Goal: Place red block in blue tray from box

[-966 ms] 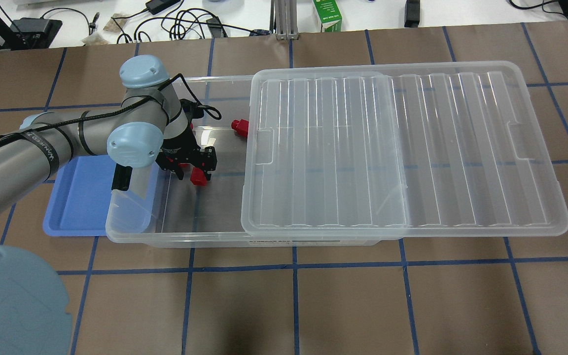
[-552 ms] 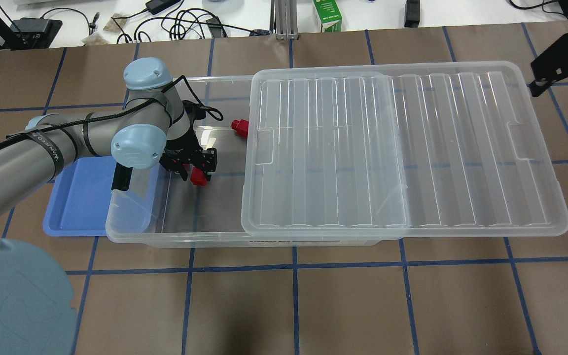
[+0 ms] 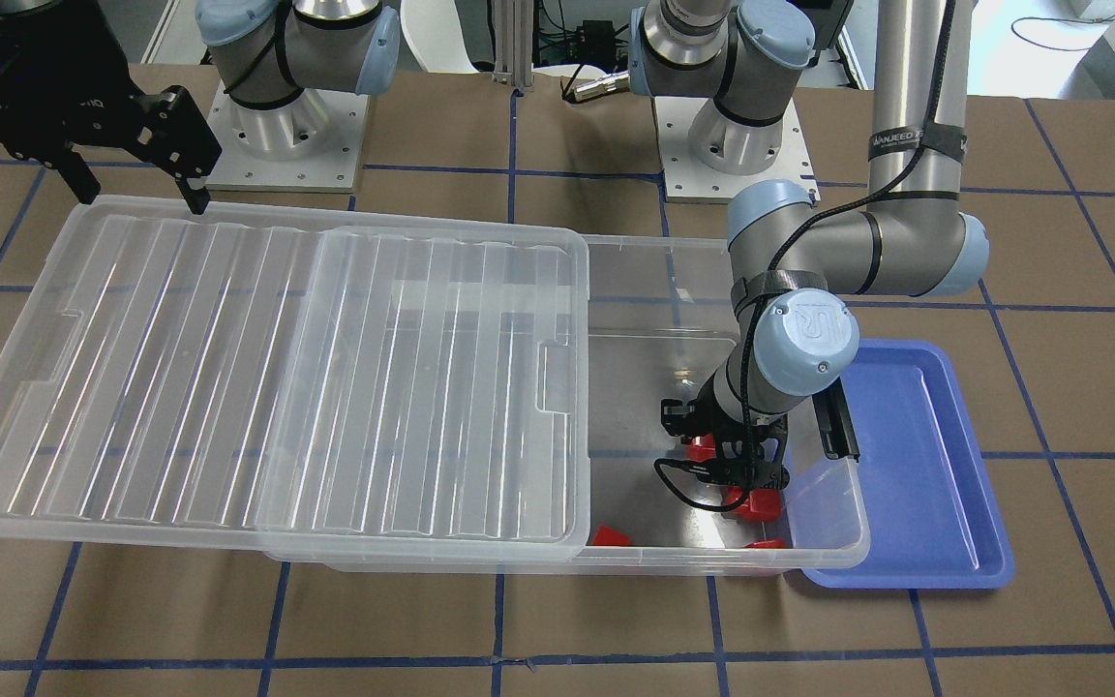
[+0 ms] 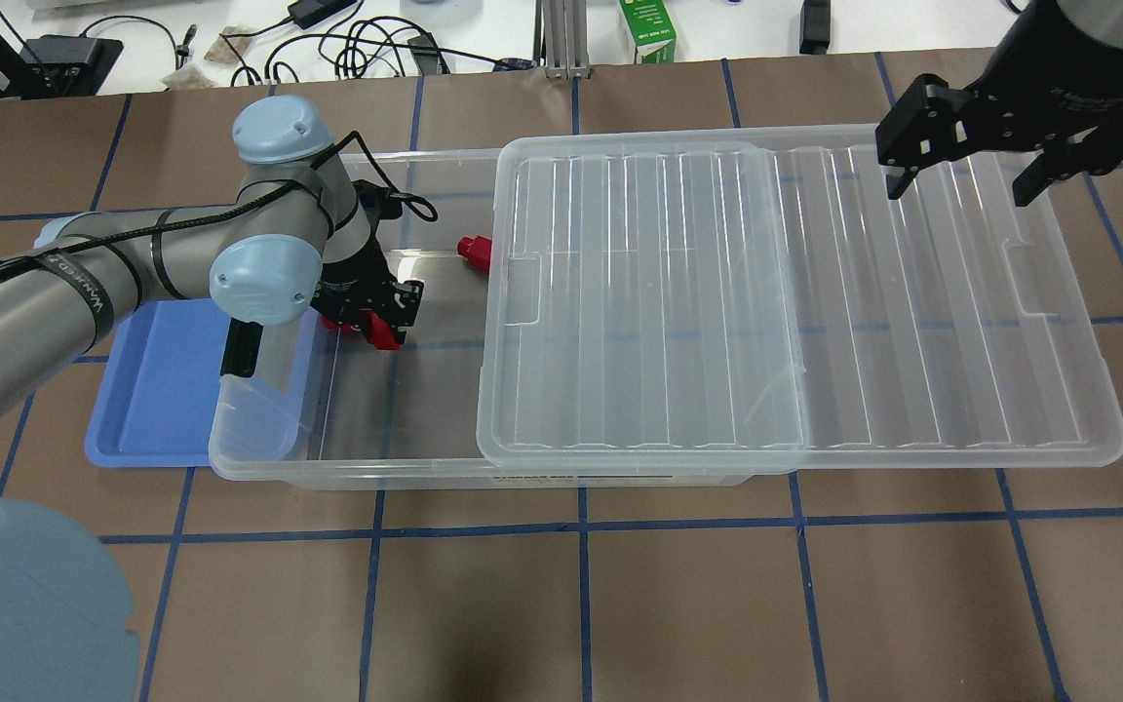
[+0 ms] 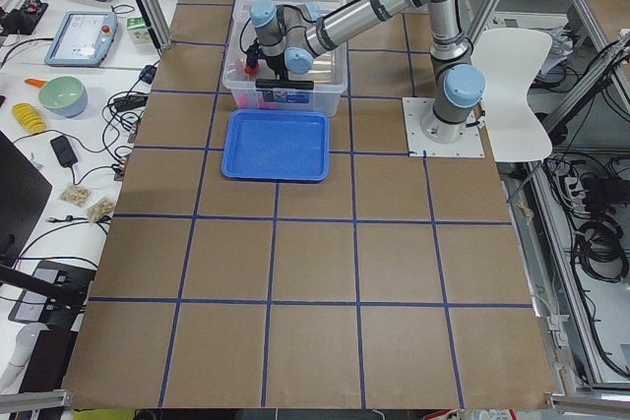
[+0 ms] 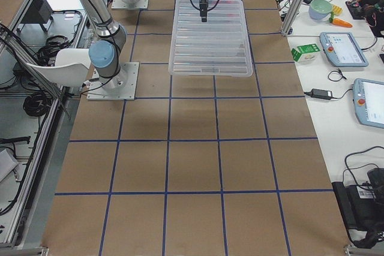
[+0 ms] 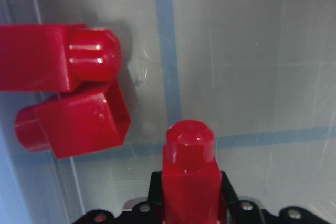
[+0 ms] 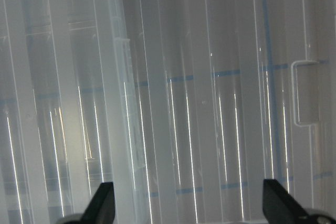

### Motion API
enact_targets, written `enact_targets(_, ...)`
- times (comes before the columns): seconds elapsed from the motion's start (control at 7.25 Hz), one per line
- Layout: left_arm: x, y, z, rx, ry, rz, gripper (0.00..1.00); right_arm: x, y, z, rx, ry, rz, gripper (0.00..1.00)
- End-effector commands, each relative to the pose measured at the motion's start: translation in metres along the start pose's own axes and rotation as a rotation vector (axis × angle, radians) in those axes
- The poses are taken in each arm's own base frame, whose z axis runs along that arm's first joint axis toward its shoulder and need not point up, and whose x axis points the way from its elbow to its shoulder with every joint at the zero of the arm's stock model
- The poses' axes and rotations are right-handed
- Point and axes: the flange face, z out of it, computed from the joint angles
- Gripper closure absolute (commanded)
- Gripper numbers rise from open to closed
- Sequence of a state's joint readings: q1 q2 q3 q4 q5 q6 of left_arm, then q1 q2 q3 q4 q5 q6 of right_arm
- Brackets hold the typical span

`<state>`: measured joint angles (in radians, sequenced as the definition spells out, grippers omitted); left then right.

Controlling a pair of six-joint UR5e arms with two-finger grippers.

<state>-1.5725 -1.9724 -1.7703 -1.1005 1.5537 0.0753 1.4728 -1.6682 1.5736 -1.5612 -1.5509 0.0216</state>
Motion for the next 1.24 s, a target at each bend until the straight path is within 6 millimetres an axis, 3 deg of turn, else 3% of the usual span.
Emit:
enact_targets(0.0,0.003,-0.005,-0.071,0.016,-0.002,0.002,1.0,-0.011,0.002,0.002,-0.004,0.001,0.005,0.0)
enact_targets(0.28,-0.003,0.0,-0.161,0.018,-0.008,-0.009,1.0,-0.011,0.001,0.003,-0.006,0.001,0.003,0.0)
enact_targets(0.41,-0.014,0.003,-0.194,0.032,-0.013,-0.017,1.0,-0.011,0.001,0.003,-0.006,0.001,0.003,0.0)
enact_targets(0.55,-0.052,0.003,-0.212,0.038,-0.004,-0.063,1.0,-0.011,0.001,0.003,-0.006,0.001,0.002,0.0)
enact_targets(0.69,-0.099,0.002,-0.217,0.041,0.001,-0.071,1.0,-0.011,0.001,0.003,-0.006,0.001,0.003,0.0)
enact_targets(0.97,-0.189,0.003,-0.19,-0.005,0.035,-0.159,1.0,-0.011,0.001,0.003,-0.006,0.001,0.002,0.0)
enact_targets(1.1,-0.209,-0.002,-0.171,-0.028,0.045,-0.156,1.0,-0.011,0.001,0.003,-0.004,0.001,0.002,0.0)
